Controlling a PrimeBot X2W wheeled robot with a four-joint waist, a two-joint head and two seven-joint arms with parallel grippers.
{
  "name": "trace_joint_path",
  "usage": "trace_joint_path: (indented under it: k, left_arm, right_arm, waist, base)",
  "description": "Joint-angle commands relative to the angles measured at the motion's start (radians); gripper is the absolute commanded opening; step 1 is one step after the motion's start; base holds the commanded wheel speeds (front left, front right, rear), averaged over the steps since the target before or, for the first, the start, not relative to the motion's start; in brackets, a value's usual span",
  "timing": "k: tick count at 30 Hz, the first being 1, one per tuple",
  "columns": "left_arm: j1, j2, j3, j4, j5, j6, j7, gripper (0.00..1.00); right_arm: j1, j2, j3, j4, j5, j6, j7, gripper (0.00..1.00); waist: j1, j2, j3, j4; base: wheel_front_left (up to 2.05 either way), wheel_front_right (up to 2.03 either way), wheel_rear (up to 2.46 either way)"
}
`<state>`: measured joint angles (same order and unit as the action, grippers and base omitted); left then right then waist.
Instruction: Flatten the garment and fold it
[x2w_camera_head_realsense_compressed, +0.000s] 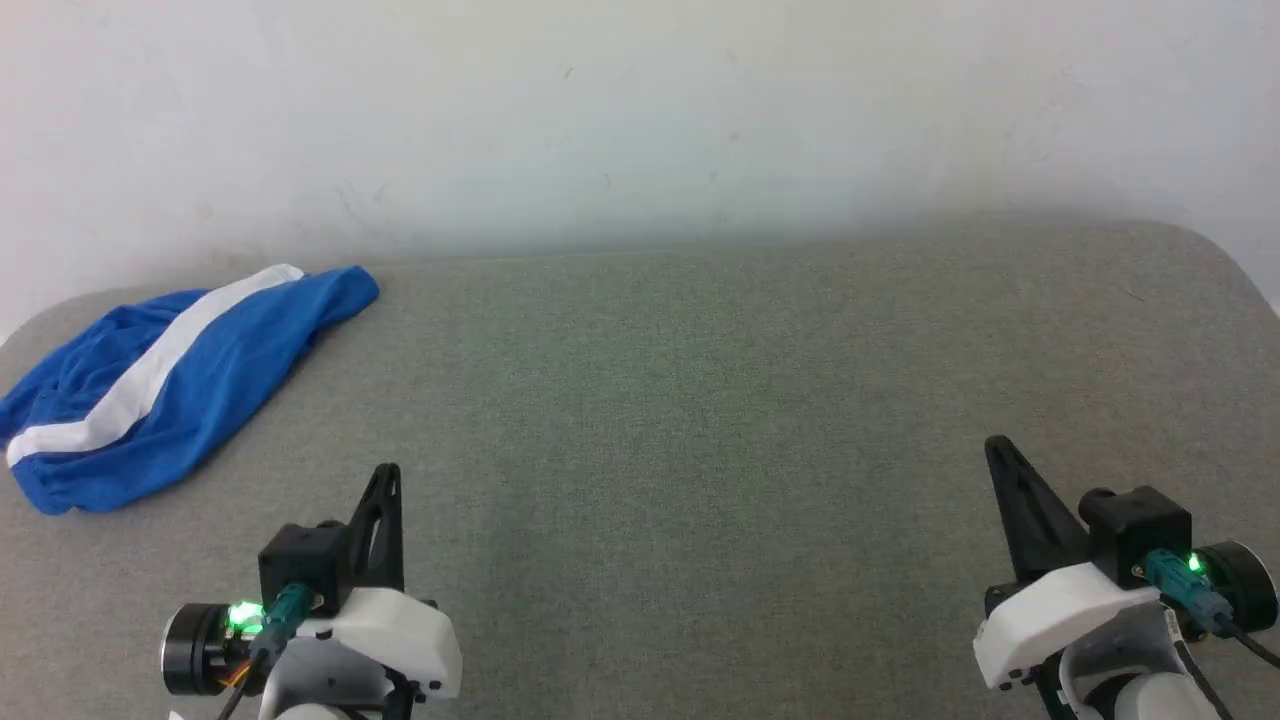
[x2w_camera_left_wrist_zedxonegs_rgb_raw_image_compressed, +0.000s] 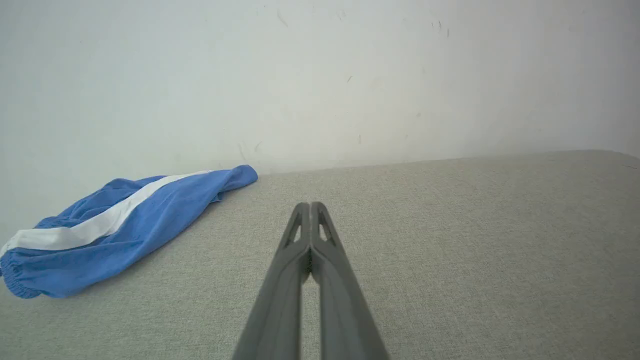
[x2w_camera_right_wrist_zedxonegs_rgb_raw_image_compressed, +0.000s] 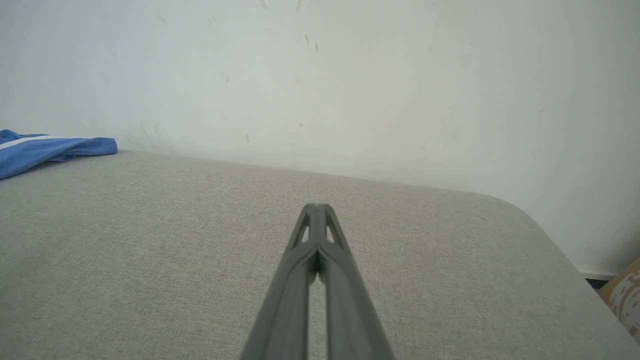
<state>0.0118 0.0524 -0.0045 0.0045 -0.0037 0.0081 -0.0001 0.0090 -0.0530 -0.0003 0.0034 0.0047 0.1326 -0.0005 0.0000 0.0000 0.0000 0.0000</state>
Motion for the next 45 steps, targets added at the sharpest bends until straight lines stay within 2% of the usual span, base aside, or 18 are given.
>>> trace_joint_path:
  k: [1, 26, 27, 45]
  left_arm:
    - [-0.012, -0.002, 0.005, -0.005, 0.004, -0.008, 0.000, 0.00]
    - [-0.012, -0.002, 0.005, -0.005, 0.004, -0.008, 0.000, 0.00]
    - [0.000, 0.000, 0.000, 0.000, 0.000, 0.000, 0.000, 1.00]
    - [0.014, 0.000, 0.000, 0.006, -0.036, -0.007, -0.031, 1.00]
  right_arm:
    - [-0.009, 0.003, 0.000, -0.003, -0.005, -0.002, 0.000, 0.00]
    - [-0.009, 0.003, 0.000, -0.003, -0.005, -0.002, 0.000, 0.00]
    - [0.000, 0.000, 0.000, 0.000, 0.001, 0.000, 0.000, 1.00]
    - [0.005, 0.000, -0.033, 0.029, 0.043, 0.000, -0.030, 1.00]
  waist:
    - [0.0000, 0.0000, 0.000, 0.000]
    - [0.0000, 0.0000, 0.000, 0.000]
    - [0.0000, 0.0000, 0.000, 0.000]
    - [0.0000, 0.0000, 0.002, 0.003]
  base:
    - [0.00, 0.00, 0.00]
    - [0.00, 0.00, 0.00]
    - [0.00, 0.00, 0.00]
    - [0.00, 0.00, 0.00]
